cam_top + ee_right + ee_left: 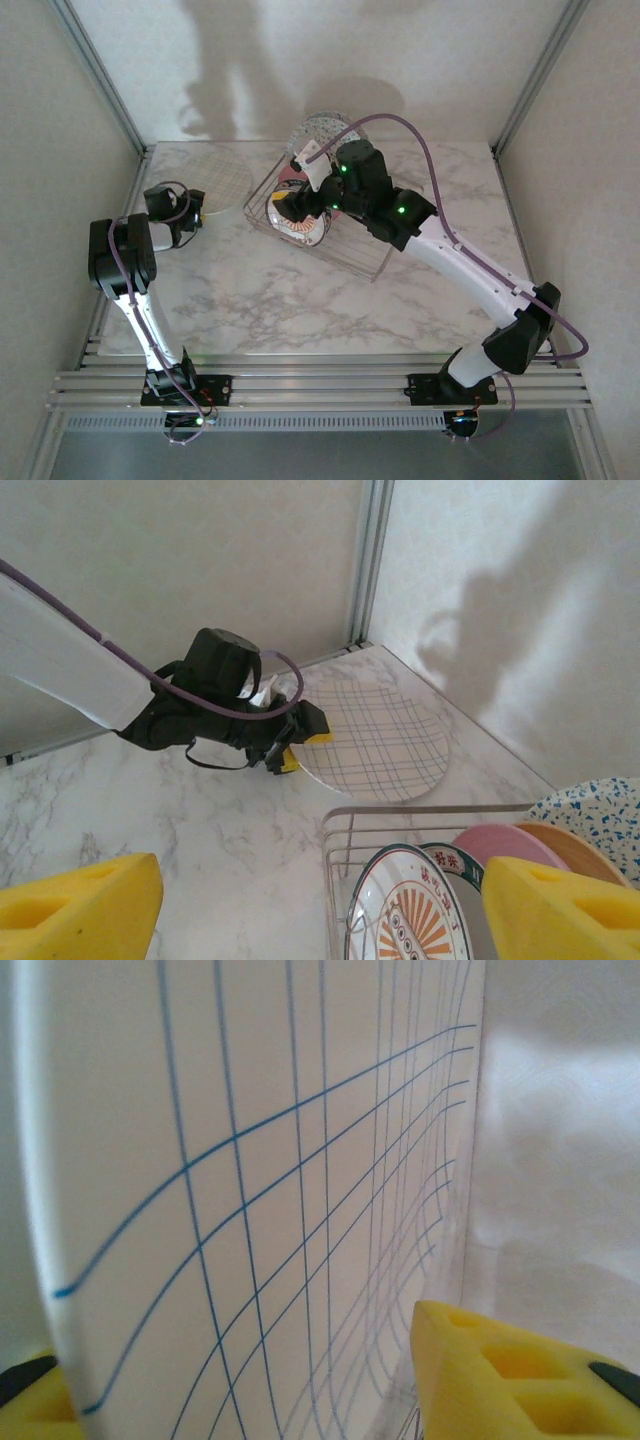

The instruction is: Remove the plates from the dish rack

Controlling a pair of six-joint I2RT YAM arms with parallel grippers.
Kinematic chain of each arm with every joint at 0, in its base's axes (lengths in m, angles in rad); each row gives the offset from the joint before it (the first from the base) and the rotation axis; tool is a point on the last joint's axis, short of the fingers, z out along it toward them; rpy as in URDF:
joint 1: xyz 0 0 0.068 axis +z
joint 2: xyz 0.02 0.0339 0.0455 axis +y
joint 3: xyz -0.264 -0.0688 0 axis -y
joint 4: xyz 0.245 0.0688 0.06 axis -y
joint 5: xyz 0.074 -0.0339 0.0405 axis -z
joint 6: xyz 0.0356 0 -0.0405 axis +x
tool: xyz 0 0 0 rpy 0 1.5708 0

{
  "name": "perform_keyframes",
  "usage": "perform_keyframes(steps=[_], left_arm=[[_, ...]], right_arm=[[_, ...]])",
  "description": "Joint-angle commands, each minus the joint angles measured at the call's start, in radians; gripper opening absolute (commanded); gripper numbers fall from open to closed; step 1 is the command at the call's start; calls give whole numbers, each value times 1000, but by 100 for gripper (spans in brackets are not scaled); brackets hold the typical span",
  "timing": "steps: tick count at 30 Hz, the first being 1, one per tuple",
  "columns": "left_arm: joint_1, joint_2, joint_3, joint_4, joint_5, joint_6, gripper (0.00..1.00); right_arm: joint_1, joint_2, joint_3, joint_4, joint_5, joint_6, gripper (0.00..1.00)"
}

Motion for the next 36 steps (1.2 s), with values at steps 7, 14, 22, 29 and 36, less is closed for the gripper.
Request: perform_keyframes(steps=[7,14,22,29,36], left_arm=[[8,-81,27,-247,-81,27,62],[8,-129,16,-322,-101,20,66],[3,-200,0,-441,-142,-60,68],[-33,-356,-32,-514,-254,-125,69],[-176,-545,-7,-526,-377,-162,69]], right_arm=[[-13,2,42,2,17,-6,85],[-89,-15,56,13,4,12,85],[-319,-30,78,31,-16,103,85],[-538,19,75,94,-95,222,83],[-690,151,61,217,-389,190,78]])
